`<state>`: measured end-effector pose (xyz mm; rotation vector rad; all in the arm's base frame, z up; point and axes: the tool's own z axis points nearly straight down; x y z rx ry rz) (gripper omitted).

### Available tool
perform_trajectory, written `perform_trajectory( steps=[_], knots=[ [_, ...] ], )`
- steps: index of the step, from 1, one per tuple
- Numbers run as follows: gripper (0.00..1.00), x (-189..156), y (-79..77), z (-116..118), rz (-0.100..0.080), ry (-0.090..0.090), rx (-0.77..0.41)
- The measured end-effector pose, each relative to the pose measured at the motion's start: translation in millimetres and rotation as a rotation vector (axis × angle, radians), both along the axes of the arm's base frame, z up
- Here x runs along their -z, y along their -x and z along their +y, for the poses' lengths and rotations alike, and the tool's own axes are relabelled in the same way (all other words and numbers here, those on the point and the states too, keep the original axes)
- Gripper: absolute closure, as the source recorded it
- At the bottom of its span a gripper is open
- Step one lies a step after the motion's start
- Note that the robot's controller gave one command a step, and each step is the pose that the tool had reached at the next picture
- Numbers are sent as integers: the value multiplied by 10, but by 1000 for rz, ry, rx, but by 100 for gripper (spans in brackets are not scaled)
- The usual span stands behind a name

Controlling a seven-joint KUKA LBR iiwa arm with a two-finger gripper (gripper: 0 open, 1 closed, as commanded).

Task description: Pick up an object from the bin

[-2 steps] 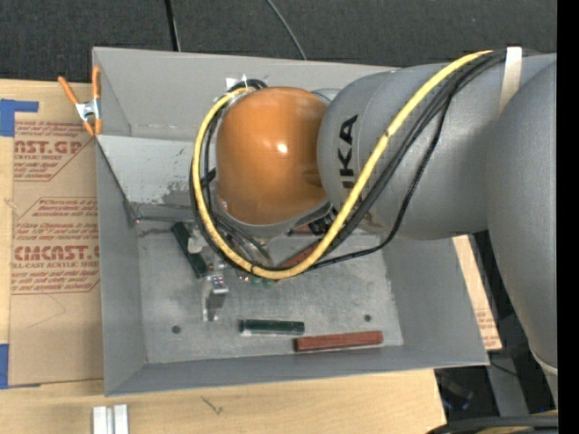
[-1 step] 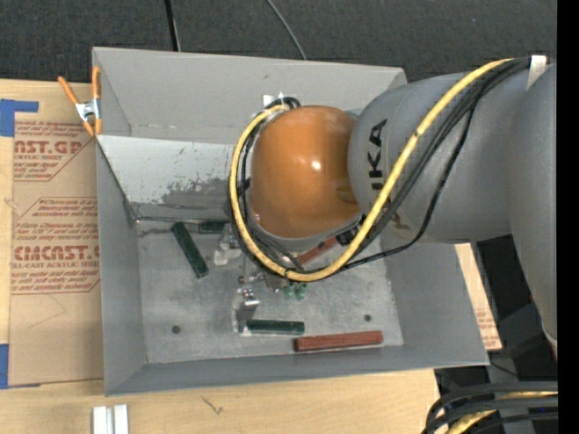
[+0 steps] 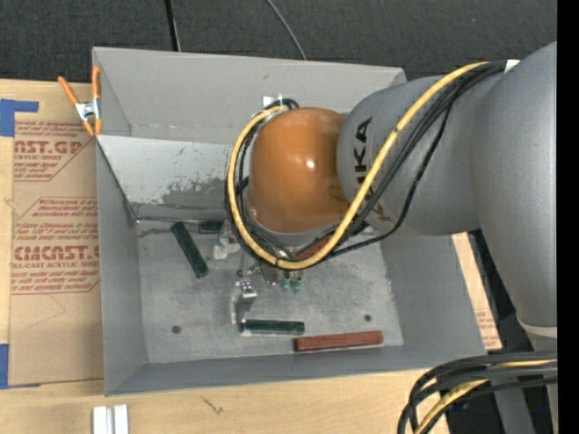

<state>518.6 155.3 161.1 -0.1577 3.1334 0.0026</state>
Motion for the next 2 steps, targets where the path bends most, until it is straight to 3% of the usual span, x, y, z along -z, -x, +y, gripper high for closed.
perform_trajectory(
  steps=[1, 2],
  knots=[
    [0, 268, 233, -330, 3, 1, -118],
    [100, 810, 52, -802, -17, -2, -448]
  ],
)
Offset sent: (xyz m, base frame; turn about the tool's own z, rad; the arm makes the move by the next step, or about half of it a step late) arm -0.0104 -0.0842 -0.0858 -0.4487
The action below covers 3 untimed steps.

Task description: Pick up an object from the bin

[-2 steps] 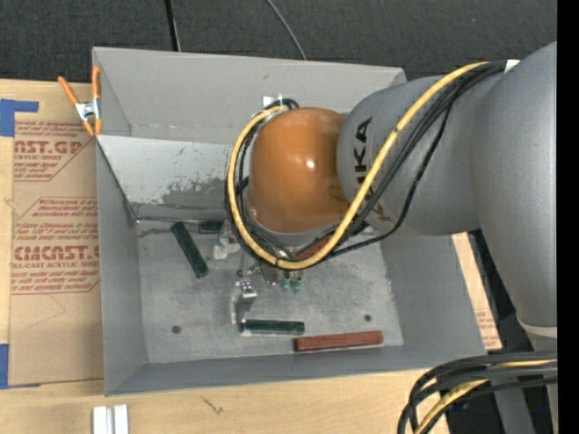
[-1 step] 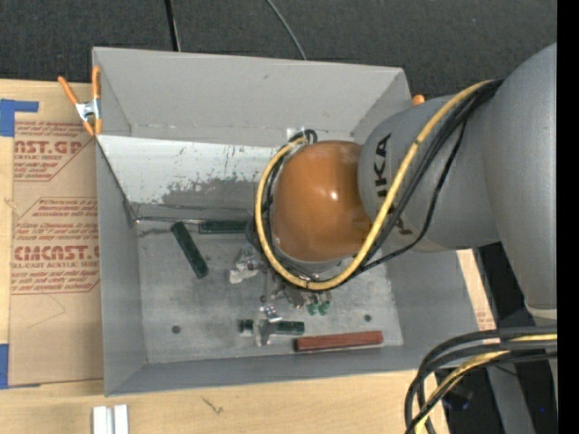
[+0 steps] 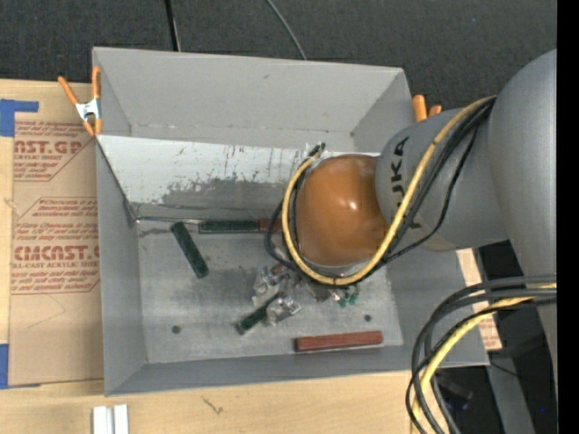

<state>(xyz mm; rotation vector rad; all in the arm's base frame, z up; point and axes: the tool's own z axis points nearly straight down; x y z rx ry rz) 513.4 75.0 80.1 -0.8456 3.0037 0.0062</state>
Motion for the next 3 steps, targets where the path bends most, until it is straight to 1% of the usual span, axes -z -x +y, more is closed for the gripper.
perform_trajectory(
  steps=[2, 3],
  knots=[
    [100, 0, 0, -1, 0, 0, 0],
    [100, -91, -8, 43, 18, 9, -67]
  ],
)
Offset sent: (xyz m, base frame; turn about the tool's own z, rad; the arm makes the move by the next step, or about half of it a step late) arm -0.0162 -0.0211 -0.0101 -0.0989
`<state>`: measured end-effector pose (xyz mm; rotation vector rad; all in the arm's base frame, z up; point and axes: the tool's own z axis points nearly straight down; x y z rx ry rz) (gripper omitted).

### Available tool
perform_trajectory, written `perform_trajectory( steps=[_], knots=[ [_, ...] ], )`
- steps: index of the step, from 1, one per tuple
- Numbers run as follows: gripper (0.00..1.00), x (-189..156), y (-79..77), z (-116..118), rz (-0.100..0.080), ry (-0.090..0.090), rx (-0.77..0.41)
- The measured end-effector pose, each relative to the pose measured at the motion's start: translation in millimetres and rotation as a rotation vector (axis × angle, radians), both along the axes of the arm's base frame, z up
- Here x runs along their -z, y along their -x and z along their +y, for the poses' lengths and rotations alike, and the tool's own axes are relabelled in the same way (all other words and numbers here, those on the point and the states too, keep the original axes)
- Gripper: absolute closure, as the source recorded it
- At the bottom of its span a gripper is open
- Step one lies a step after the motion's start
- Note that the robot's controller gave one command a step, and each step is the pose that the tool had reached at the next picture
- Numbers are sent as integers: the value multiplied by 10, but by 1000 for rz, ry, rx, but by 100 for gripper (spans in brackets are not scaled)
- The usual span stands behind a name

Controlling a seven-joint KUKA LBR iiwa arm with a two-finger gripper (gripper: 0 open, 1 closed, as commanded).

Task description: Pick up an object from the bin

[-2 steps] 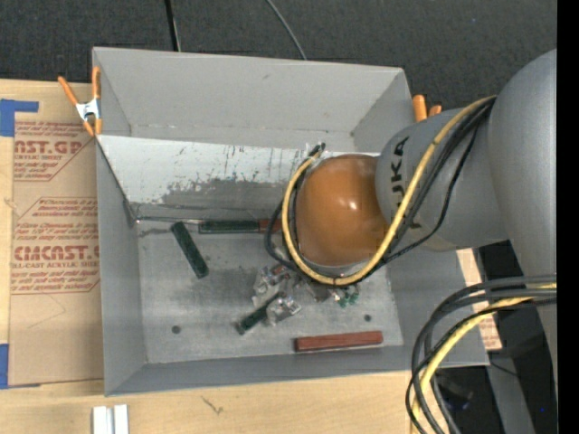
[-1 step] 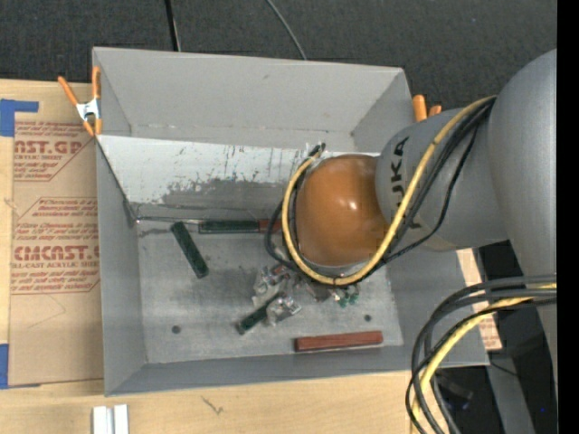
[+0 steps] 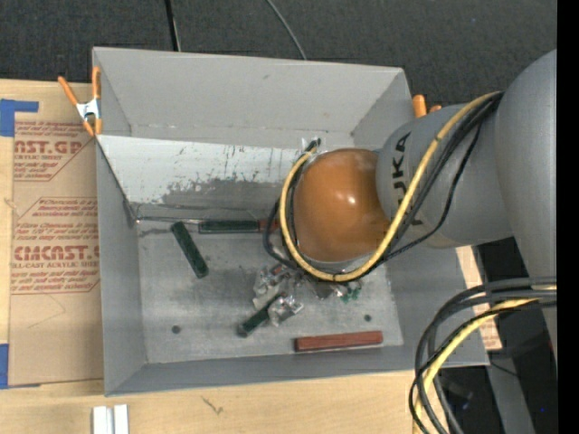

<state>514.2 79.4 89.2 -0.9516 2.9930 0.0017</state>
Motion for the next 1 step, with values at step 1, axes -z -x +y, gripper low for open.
perform_trajectory(
  steps=[1],
  knots=[
    [100, -546, 29, -6, 7, 0, -6]
  ],
)
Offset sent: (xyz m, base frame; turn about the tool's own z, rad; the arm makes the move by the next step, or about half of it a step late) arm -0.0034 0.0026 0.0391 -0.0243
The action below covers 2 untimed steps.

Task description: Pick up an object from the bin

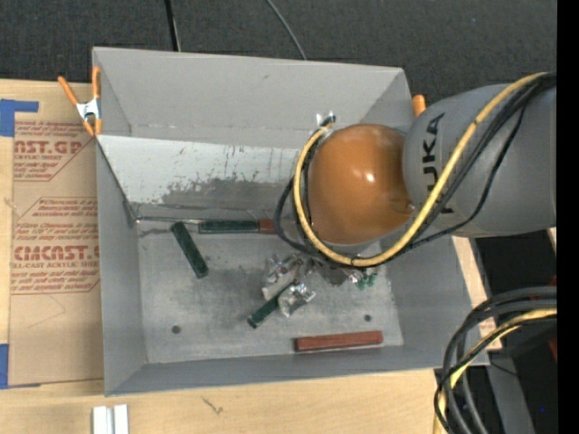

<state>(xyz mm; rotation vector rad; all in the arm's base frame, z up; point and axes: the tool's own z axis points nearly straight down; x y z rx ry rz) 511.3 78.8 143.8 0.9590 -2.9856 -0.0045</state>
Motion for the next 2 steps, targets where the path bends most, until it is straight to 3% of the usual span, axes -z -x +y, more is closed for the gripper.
perform_trajectory(
  steps=[1, 2],
  knots=[
    [100, -417, -25, 9, -12, -1, 1],
    [100, -798, 80, 74, -5, 0, -29]
  ],
)
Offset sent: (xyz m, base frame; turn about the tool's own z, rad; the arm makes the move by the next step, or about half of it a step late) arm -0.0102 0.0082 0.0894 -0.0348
